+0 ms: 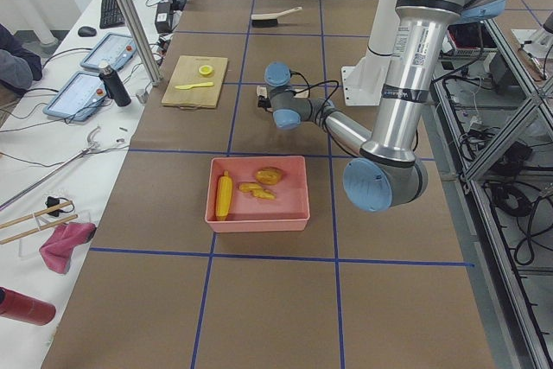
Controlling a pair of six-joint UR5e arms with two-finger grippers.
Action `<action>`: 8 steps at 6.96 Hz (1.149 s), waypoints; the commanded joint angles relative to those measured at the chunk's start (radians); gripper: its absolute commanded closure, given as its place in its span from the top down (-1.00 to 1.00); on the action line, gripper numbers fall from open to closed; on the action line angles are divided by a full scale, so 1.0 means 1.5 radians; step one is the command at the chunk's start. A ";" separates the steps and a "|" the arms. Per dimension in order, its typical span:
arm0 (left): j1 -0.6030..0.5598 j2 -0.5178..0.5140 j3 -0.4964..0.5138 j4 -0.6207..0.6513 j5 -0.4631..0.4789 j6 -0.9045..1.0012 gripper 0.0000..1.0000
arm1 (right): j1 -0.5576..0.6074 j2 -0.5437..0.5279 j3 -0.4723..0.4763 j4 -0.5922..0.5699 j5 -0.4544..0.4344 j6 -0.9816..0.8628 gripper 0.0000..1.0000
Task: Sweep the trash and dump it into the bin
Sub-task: 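Release the dustpan and raise the left gripper away over the bin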
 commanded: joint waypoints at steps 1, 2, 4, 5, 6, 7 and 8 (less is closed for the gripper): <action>-0.082 -0.001 -0.010 0.066 -0.007 -0.008 0.96 | 0.001 -0.002 0.001 -0.001 0.000 0.000 1.00; -0.133 -0.002 -0.014 0.181 0.000 -0.052 0.96 | 0.001 -0.002 0.001 -0.001 0.000 0.001 1.00; -0.220 -0.003 -0.014 0.310 0.000 -0.276 0.96 | 0.001 -0.002 0.002 -0.001 0.002 0.001 1.00; -0.250 -0.001 -0.013 0.414 0.006 -0.311 0.96 | 0.001 -0.002 0.002 -0.001 0.011 0.001 1.00; -0.275 0.005 -0.009 0.497 0.008 -0.313 0.96 | 0.001 -0.002 0.003 -0.001 0.010 0.002 1.00; -0.307 0.019 0.014 0.505 0.008 -0.314 0.96 | 0.001 -0.002 0.002 -0.001 0.010 0.002 1.00; -0.339 0.044 0.027 0.505 0.007 -0.315 0.96 | 0.001 -0.002 -0.001 -0.001 0.011 0.002 1.00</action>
